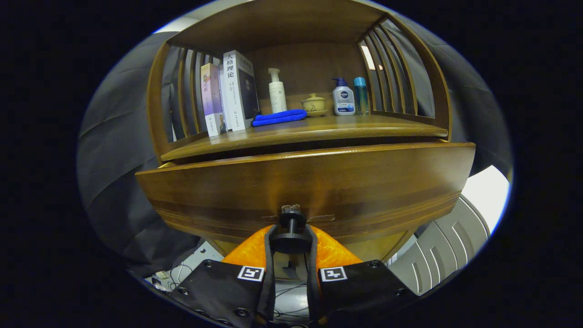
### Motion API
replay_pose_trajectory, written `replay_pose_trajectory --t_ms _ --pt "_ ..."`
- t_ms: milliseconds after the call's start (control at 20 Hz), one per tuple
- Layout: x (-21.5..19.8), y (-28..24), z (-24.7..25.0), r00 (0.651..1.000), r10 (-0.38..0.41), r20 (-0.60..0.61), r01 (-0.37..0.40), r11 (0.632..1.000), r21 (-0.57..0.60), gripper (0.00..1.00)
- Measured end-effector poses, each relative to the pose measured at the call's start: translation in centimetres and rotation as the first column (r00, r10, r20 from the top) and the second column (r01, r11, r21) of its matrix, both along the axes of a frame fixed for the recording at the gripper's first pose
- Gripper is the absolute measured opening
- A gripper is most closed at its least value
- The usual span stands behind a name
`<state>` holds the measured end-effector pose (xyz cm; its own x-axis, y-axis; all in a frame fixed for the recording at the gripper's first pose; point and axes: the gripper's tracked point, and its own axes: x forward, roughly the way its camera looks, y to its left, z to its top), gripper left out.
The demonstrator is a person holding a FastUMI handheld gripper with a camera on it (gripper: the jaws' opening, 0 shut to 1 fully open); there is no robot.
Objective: Pull open the drawer, take out the items inside it, and place them on the countertop above the cabinet.
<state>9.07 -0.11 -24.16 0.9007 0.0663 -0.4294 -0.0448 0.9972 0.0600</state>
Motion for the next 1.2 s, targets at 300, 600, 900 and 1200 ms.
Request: replay_pose_trajectory --t_ms 300,600,900,1200 --pt "-2.8 0.1 0.0 1.000 0.026 0.001 -0.026 1.000 -0.014 0.30" --pt "-5.3 0.1 -0.4 0.999 0.051 -0.010 -0.051 0.998 -0.023 0.30" --pt "-6.9 0.2 -0.5 0.998 0.064 -0.016 -0.064 0.997 -0.031 0.30" --pt "-8.9 0.7 -0.8 0.996 0.084 -0.018 -0.084 0.996 -0.030 0.30"
